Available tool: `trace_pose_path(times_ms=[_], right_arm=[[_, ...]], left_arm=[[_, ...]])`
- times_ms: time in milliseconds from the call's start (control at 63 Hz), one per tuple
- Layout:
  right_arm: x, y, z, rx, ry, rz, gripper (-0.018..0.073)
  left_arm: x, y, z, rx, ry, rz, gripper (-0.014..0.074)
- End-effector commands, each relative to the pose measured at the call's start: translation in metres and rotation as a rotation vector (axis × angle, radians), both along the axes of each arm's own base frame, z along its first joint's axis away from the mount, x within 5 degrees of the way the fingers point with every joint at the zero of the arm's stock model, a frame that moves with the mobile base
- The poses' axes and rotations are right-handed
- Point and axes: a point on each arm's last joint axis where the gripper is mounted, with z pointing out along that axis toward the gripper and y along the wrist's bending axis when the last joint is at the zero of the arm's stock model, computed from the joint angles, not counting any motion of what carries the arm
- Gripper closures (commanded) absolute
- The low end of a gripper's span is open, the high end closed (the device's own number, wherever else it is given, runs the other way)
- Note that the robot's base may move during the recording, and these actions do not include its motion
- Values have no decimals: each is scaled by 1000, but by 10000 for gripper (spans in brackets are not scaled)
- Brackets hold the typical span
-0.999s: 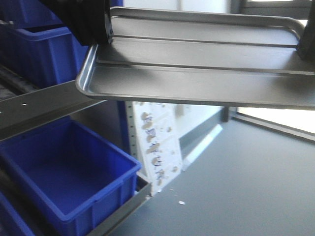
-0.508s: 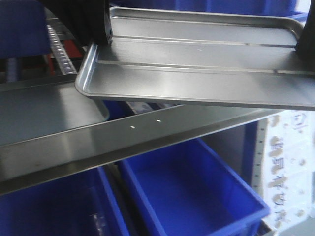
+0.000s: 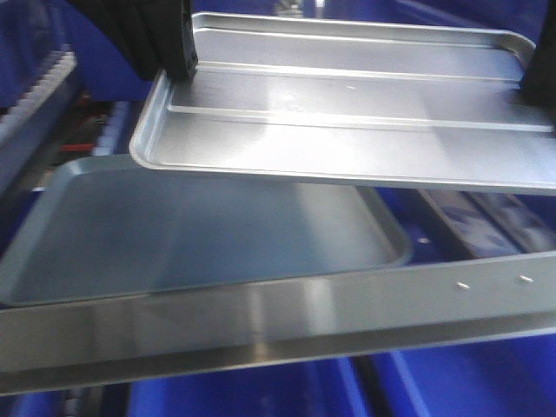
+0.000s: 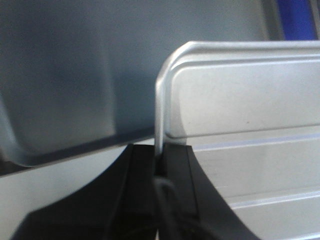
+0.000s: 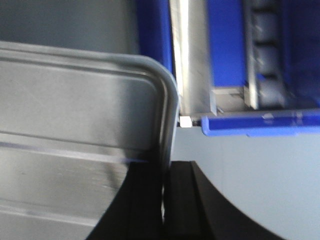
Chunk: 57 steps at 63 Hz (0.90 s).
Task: Grab silver tray and stack on right shelf
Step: 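Carry the tray with both grippers over the larger grey-blue tray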
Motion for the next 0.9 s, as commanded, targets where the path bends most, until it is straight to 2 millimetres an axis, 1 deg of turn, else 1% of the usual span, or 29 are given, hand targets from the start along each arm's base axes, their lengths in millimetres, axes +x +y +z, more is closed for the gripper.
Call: trace_pose_path(times_ms=[0, 888], right_arm=[[0, -3, 18, -6, -92, 19, 503], [0, -3, 18, -6, -92, 19, 503]], left_arm=[[-3, 7, 24, -44, -90, -7, 689], [-3, 7, 24, -44, -90, -7, 689]])
